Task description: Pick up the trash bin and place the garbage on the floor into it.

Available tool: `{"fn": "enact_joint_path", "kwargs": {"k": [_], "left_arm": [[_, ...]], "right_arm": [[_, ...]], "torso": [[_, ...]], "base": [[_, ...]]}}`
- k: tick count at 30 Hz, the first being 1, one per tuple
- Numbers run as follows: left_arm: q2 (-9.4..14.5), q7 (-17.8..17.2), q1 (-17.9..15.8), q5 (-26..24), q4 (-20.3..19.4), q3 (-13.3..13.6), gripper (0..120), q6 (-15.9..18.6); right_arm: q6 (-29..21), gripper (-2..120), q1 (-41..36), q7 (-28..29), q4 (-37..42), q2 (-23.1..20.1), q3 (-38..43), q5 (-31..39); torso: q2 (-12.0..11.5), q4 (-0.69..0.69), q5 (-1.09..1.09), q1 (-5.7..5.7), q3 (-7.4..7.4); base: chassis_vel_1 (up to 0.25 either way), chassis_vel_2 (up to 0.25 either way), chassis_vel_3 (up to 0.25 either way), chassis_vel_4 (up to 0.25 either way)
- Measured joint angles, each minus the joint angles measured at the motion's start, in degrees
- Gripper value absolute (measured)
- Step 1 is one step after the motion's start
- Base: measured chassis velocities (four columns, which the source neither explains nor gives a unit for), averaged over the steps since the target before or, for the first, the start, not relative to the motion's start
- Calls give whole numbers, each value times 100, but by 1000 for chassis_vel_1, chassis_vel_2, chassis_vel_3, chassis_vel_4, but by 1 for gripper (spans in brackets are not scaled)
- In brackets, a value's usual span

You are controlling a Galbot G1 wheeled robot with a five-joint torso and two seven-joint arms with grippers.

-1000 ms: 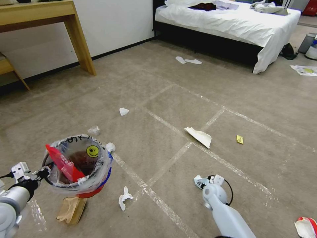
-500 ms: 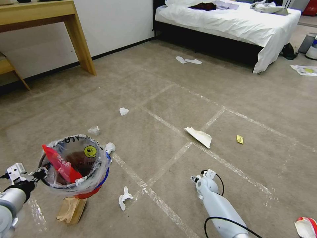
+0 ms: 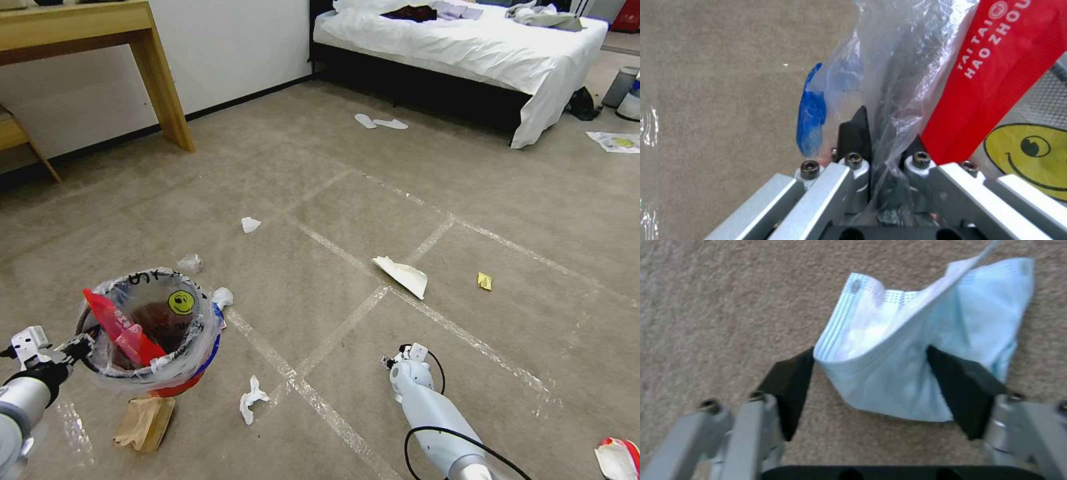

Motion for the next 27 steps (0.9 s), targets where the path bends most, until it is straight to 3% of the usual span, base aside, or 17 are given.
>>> {"fn": "enact_joint_path", "kwargs": {"k": [17, 21, 25, 27], "left_arm": [[-61, 1, -43, 51, 68, 69, 3, -11], [-69, 1, -43, 59, 69, 70, 3, -11], [-66, 1, -43, 61, 73, 72, 3, -12], [-70, 1, -47, 60, 72, 87, 3, -12]], "right_arm": [[28, 0, -612, -19, 768, -303, -69, 58], [93, 0, -785, -14, 1051, -395, -118, 67], [223, 0, -1163, -57, 1852, -625, -180, 155], [494, 0, -1532, -391, 2835, -859, -268, 357]], "torso": [[0, -1, 1, 0, 0], [0, 0, 1, 0, 0], [0, -1, 0, 0, 0], [0, -1, 2, 0, 0]], "base": [[0, 0, 0, 0], [0, 0, 0, 0], [0, 0, 0, 0], [0, 0, 0, 0]]}}
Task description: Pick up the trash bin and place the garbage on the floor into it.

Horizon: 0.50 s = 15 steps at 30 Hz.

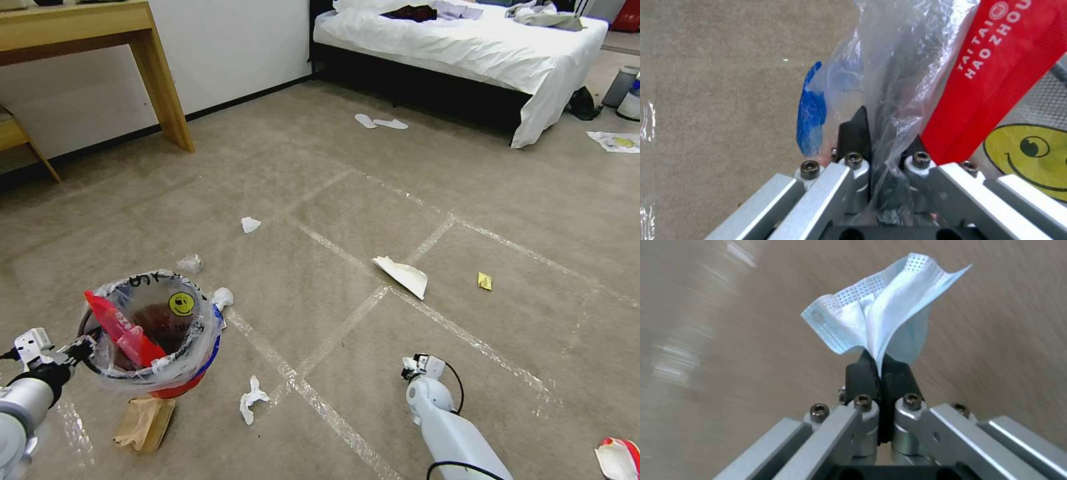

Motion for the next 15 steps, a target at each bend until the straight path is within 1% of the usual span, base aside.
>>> {"fn": "enact_joint_path", "kwargs": {"k": [1, 2, 3, 4, 5, 6, 7, 8, 9, 11, 12, 14, 15], "left_arm": [[0, 0, 0, 0, 0, 0, 3, 0], [-7, 0, -2, 0, -6, 8, 3, 0], [-7, 0, -2, 0, -6, 8, 3, 0], [-26, 1, -5, -1, -24, 30, 3, 0], [-45, 1, -5, 4, -50, 56, 3, 0], [-45, 1, -5, 4, -50, 56, 3, 0], [-62, 2, -2, 10, -71, 79, 3, 0], [-73, 5, 4, 13, -90, 98, 3, 1], [-73, 5, 4, 13, -90, 98, 3, 1], [-104, 12, 30, 49, -142, 146, 3, 8], [-104, 12, 30, 49, -142, 146, 3, 8], [-127, 15, 58, 55, -211, 189, 3, 26], [-127, 15, 58, 55, -211, 189, 3, 26]], "right_arm": [[0, 0, 0, 0, 0, 0, 0, 0], [191, 0, -115, -184, 315, -76, -29, 44], [191, 0, -115, -184, 315, -76, -29, 44], [640, 0, -341, -600, 864, -231, -107, 92], [1248, 0, -528, -1112, 1354, -401, -187, 106], [1248, 0, -528, -1112, 1354, -401, -187, 106], [1680, 0, -634, -1517, 1717, -539, -249, 102], [1983, 0, -704, -1913, 1996, -676, -301, 114], [1983, 0, -704, -1913, 1996, -676, -301, 114], [2685, 0, -788, -2933, 2668, -1116, -523, 210], [2685, 0, -788, -2933, 2668, -1116, -523, 210], [3213, 0, -717, -3803, 3199, -1560, -842, 389], [3213, 0, -717, -3803, 3199, -1560, -842, 389]], "torso": [[0, 0, 0, 0, 0], [0, 1, -2, 0, 0], [0, 1, -2, 0, 0], [0, 2, -2, 0, 0], [0, 0, 0, 0, 0], [0, 0, 0, 0, 0], [0, 0, -1, -1, -1], [0, 0, -1, -1, 0], [0, 0, -1, -1, 0], [0, 1, -2, -1, -1], [0, 1, -2, -1, -1], [0, 1, -1, 0, 0], [0, 1, -1, 0, 0]], "base": [[0, 0, 0, 0], [0, 0, 0, 0], [0, 0, 0, 0], [0, 0, 0, 0], [0, 0, 0, 0], [0, 0, 0, 0], [0, 0, 0, 0], [0, 0, 0, 0], [0, 0, 0, 0], [0, 0, 0, 0], [0, 0, 0, 0], [0, 0, 0, 0], [0, 0, 0, 0]]}}
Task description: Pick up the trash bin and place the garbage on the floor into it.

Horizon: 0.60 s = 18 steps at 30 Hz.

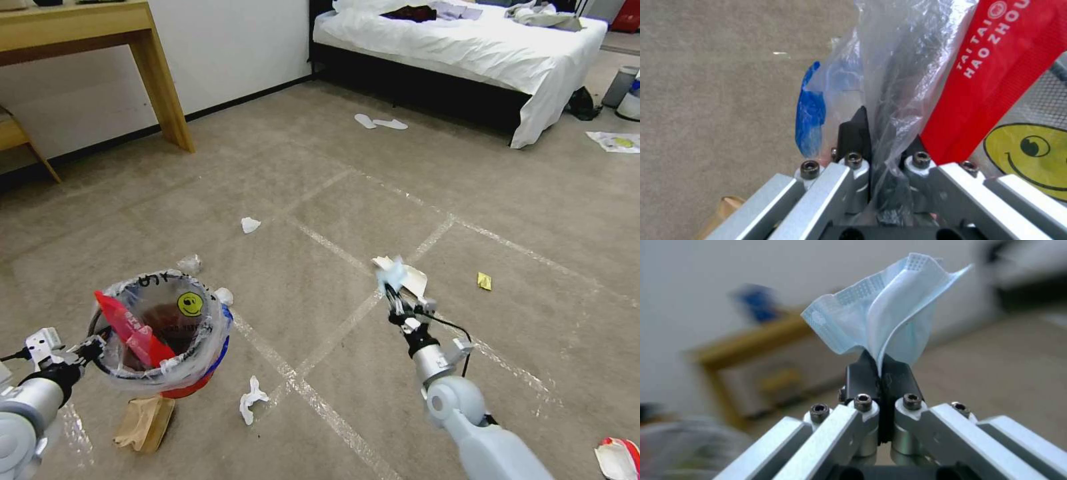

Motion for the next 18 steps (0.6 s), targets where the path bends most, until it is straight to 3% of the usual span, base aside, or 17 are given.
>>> {"fn": "enact_joint_path", "kwargs": {"k": [2, 5, 6, 11, 13, 18], "left_arm": [[-9, -1, 33, -11, -102, 54, 3, 31], [-10, -7, 49, -14, -141, 79, 3, 46], [-8, -17, 66, -17, -191, 110, 3, 65], [9, -32, 101, -24, -302, 150, 3, 99], [12, -33, 124, -24, -350, 164, 3, 109], [0, -39, 130, -38, -439, 164, 3, 119]], "right_arm": [[152, 0, 191, -586, 595, -451, -394, 257], [135, 0, 315, -652, 870, -637, -567, 387], [-20, 0, 532, -604, 1260, -897, -829, 551], [-580, 0, 1276, 113, 2146, -1514, -1572, 974], [-981, 0, 1994, 668, 2566, -1733, -2105, 1238], [-1301, 0, 3248, 1345, 2768, -1699, -3121, 1499]], "torso": [[0, 0, 2, 0, 0], [0, 0, 0, 0, 0], [0, -1, -1, 0, 0], [0, 1, -2, 0, 0], [0, -1, -1, 0, 0], [0, 3, -2, 0, 1]], "base": [[0, 0, 0, 0], [0, 0, 0, 0], [0, 0, 0, 0], [0, 0, 0, 0], [0, 0, 0, 0], [0, 0, 0, 0]]}}
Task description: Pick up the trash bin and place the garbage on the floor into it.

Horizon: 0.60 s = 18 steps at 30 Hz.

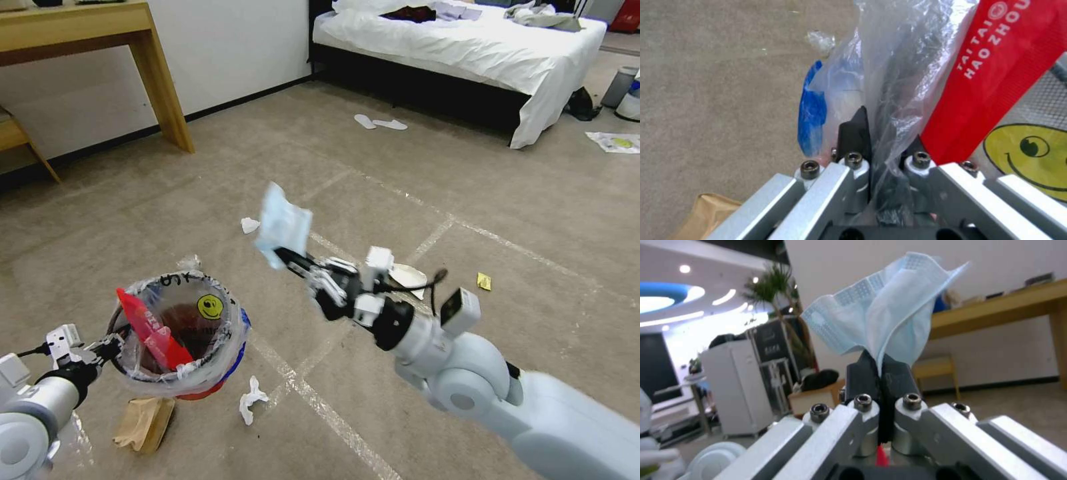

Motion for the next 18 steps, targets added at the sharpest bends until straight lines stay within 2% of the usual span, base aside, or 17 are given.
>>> {"fn": "enact_joint_path", "kwargs": {"k": [4, 7, 18], "left_arm": [[41, -15, 9, -40, -46, -7, 3, 16], [110, -39, -4, -73, -65, 0, 3, 43], [136, -47, -120, -92, 34, 68, 3, 65]], "right_arm": [[-181, 0, 304, 253, 0, 105, -253, 79], [-520, 0, 694, 726, 9, 260, -579, 296], [-1175, 0, 1363, 1594, 55, 694, -1478, 688]], "torso": [[0, -3, 2, 0, 0], [0, -3, 1, 0, 0], [0, -3, 0, 0, 0]], "base": [[0, 0, 0, 0], [0, 0, 0, 0], [0, 0, 0, 0]]}}
